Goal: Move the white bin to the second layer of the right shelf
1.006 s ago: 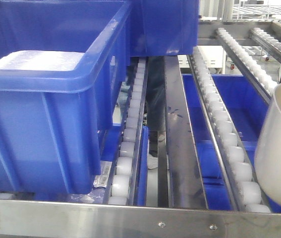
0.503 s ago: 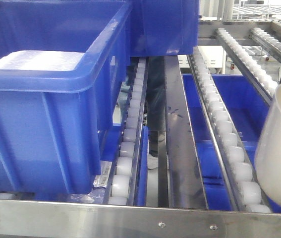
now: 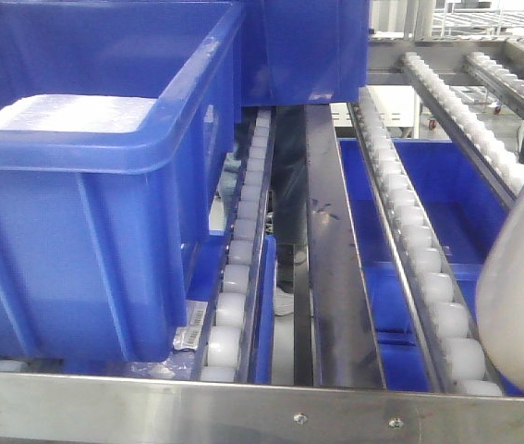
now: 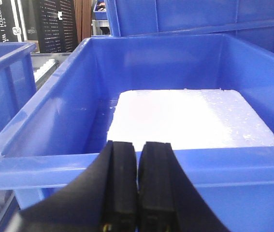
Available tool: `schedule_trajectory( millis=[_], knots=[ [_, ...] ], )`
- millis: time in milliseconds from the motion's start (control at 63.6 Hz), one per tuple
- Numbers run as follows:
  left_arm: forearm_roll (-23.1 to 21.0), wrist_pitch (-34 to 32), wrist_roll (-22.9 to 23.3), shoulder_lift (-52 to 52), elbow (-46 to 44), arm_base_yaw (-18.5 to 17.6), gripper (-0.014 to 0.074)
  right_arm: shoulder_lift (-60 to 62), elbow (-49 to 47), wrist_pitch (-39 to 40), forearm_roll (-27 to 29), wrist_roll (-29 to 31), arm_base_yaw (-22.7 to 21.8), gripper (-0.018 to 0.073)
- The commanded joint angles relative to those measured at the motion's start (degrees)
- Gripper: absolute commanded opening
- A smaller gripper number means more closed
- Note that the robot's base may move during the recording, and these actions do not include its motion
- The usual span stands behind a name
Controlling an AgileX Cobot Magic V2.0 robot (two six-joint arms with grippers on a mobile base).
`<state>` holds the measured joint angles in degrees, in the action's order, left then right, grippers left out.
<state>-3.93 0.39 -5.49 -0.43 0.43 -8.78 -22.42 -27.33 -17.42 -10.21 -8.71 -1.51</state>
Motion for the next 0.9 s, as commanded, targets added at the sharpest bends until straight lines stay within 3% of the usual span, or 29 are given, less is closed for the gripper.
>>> schedule_trajectory(
  millis=[0, 204, 881],
  knots=[
    [-0.29, -5.0, 0.43, -0.76, 1.9, -0.15, 0.0085, 4.87, 2.39, 7.26, -1.04, 0.24, -0.53, 0.0056],
    [-0.29, -5.0, 0.43, -0.76, 1.9, -0.15, 0.0085, 10.81, 8.43, 7.83, -0.93, 0.24, -0.53, 0.0056],
    [-0.29, -5.0, 0.43, -0.76, 1.9, -0.15, 0.0085, 10.81, 8.46, 8.16, -0.89, 0.24, -0.53, 0.0056]
  ],
)
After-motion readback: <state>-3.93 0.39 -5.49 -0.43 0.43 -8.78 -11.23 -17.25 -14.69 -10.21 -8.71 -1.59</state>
